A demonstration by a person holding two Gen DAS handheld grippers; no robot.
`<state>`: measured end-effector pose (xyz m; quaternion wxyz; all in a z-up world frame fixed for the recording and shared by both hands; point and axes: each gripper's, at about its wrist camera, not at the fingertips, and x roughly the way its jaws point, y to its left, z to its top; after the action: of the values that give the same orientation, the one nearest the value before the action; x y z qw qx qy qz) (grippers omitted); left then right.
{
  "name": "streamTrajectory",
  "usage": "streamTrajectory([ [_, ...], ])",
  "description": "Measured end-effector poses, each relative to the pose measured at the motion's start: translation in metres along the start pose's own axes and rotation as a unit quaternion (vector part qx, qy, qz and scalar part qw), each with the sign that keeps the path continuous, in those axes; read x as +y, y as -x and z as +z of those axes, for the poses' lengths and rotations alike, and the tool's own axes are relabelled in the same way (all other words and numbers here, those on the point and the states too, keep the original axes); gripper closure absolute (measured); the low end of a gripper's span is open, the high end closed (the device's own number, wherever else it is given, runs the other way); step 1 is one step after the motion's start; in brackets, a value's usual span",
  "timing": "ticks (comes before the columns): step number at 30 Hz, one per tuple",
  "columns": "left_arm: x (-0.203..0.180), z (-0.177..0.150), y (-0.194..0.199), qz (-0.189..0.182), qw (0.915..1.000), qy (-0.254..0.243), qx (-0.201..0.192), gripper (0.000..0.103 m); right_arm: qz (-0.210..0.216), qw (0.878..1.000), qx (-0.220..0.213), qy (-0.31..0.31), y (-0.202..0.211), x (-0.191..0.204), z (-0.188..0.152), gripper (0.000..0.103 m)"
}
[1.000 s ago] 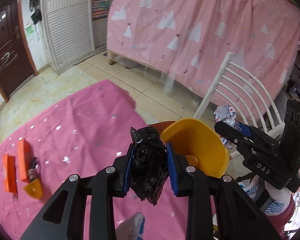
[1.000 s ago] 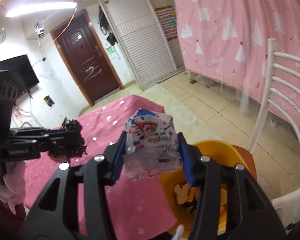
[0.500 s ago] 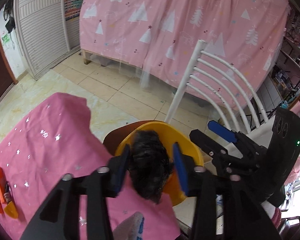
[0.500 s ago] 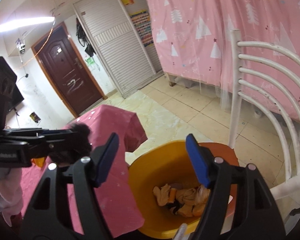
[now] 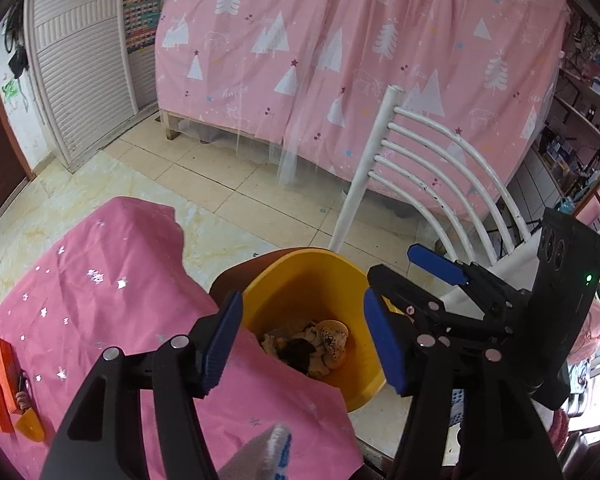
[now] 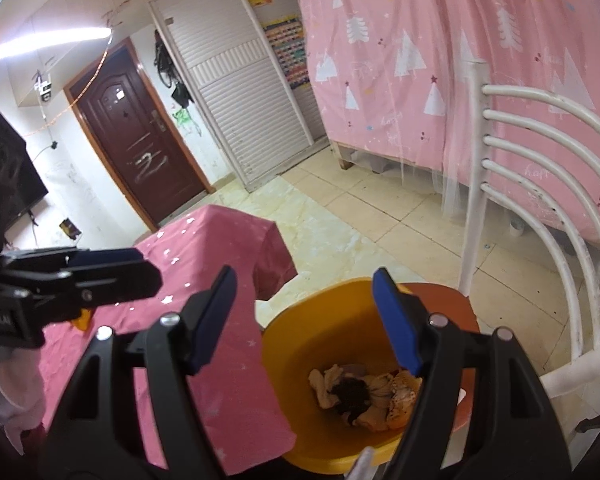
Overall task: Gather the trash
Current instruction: 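Move both open grippers back over the table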
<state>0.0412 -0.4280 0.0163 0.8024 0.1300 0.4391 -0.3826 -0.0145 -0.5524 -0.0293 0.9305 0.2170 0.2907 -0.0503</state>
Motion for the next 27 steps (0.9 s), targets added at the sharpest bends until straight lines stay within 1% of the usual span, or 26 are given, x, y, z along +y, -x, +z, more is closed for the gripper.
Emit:
streamTrajectory([
  [2, 0.01, -0.002, 0.01, 0.002, 0.9999, 0.007, -0.008, 0.048, 0.004, 1.0, 0.004, 0.009, -0.003, 0.01, 0.001, 0.034],
  [4, 0.018, -0.004, 0.017, 0.006, 0.9998, 0.012, -0.015, 0.048, 0.01, 1.0, 0.008, 0.021, -0.006, 0.023, 0.001, 0.031],
  [15, 0.079, -0.024, 0.058, 0.028, 0.9971, 0.055, -0.044, 0.048, 0.042, 0.996, 0.029, 0.076, -0.023, 0.093, 0.003, 0.03],
  [19, 0.108, -0.036, 0.075, 0.046, 0.9947, 0.073, -0.055, 0.048, 0.057, 0.993, 0.042, 0.098, -0.032, 0.121, 0.0, 0.03],
  [22, 0.136, -0.045, 0.087, 0.059, 0.9916, 0.097, -0.062, 0.048, 0.066, 0.99, 0.053, 0.115, -0.039, 0.142, -0.004, 0.03],
  [25, 0.156, -0.051, 0.095, 0.057, 0.9891, 0.119, -0.065, 0.048, 0.074, 0.987, 0.061, 0.13, -0.046, 0.164, -0.007, 0.03],
  [27, 0.169, -0.057, 0.104, 0.063, 0.9872, 0.127, -0.073, 0.048, 0.08, 0.985, 0.066, 0.141, -0.049, 0.179, -0.01, 0.029],
])
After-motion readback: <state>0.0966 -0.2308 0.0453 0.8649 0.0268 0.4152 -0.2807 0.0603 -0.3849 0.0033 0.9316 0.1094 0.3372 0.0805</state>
